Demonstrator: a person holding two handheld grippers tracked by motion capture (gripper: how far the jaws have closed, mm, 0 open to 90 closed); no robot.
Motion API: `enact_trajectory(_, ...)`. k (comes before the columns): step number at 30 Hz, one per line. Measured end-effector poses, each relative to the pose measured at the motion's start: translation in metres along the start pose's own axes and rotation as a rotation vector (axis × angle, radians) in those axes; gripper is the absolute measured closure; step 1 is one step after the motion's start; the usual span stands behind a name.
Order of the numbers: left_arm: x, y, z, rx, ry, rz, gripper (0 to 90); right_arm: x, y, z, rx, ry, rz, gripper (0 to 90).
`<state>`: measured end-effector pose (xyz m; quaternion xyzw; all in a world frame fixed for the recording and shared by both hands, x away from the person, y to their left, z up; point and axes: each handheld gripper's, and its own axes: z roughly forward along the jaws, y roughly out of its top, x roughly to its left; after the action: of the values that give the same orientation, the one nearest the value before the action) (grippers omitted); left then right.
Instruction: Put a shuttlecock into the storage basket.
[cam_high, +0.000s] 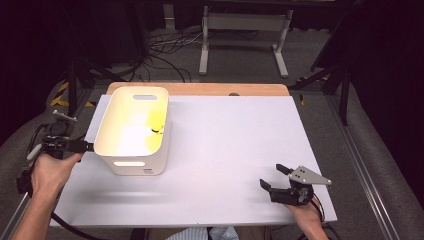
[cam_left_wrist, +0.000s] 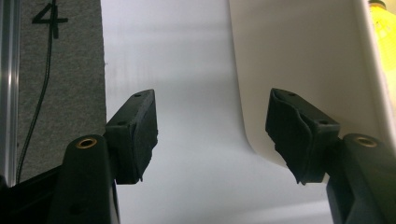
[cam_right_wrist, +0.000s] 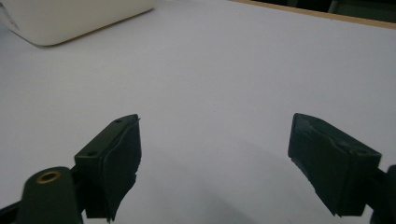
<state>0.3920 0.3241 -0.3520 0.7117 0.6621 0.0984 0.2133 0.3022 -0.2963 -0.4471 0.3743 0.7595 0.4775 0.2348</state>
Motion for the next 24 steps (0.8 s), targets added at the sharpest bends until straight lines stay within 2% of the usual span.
enact_trajectory(17, 0.0, -0.017, 0.007, 0.002, 0.011, 0.006, 34.4, 0.0, 0.0, 0.0, -0.001, 0.0, 0.0, 17.7)
enact_trajectory(24, -0.001, -0.023, 0.005, -0.003, 0.002, 0.015, 34.1, 0.0, 0.0, 0.0, 0.001, 0.0, -0.002, 17.7)
